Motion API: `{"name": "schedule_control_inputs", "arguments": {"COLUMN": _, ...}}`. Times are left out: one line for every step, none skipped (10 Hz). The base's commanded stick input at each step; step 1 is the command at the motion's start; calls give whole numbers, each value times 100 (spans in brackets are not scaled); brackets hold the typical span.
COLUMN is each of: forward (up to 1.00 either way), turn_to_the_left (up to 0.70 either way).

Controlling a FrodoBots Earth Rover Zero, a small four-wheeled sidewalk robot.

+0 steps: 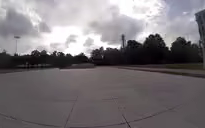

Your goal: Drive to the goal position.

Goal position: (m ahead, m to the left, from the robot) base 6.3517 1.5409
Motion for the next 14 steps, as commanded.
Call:
{"name": "schedule_control_inputs", "arguments": {"forward": 70, "turn_to_the_left": 0}}
{"name": "schedule_control_inputs", "arguments": {"forward": 70, "turn_to_the_left": 0}}
{"name": "schedule_control_inputs", "arguments": {"forward": 70, "turn_to_the_left": 0}}
{"name": "schedule_control_inputs", "arguments": {"forward": 70, "turn_to_the_left": 0}}
{"name": "schedule_control_inputs", "arguments": {"forward": 70, "turn_to_the_left": 0}}
{"name": "schedule_control_inputs", "arguments": {"forward": 70, "turn_to_the_left": 0}}
{"name": "schedule_control_inputs", "arguments": {"forward": 70, "turn_to_the_left": 0}}
{"name": "schedule_control_inputs", "arguments": {"forward": 70, "turn_to_the_left": 0}}
{"name": "schedule_control_inputs", "arguments": {"forward": 70, "turn_to_the_left": 0}}
{"name": "schedule_control_inputs", "arguments": {"forward": 70, "turn_to_the_left": 0}}
{"name": "schedule_control_inputs", "arguments": {"forward": 70, "turn_to_the_left": 0}}
{"name": "schedule_control_inputs", "arguments": {"forward": 70, "turn_to_the_left": 0}}
{"name": "schedule_control_inputs", "arguments": {"forward": 70, "turn_to_the_left": 0}}
{"name": "schedule_control_inputs", "arguments": {"forward": 70, "turn_to_the_left": 0}}
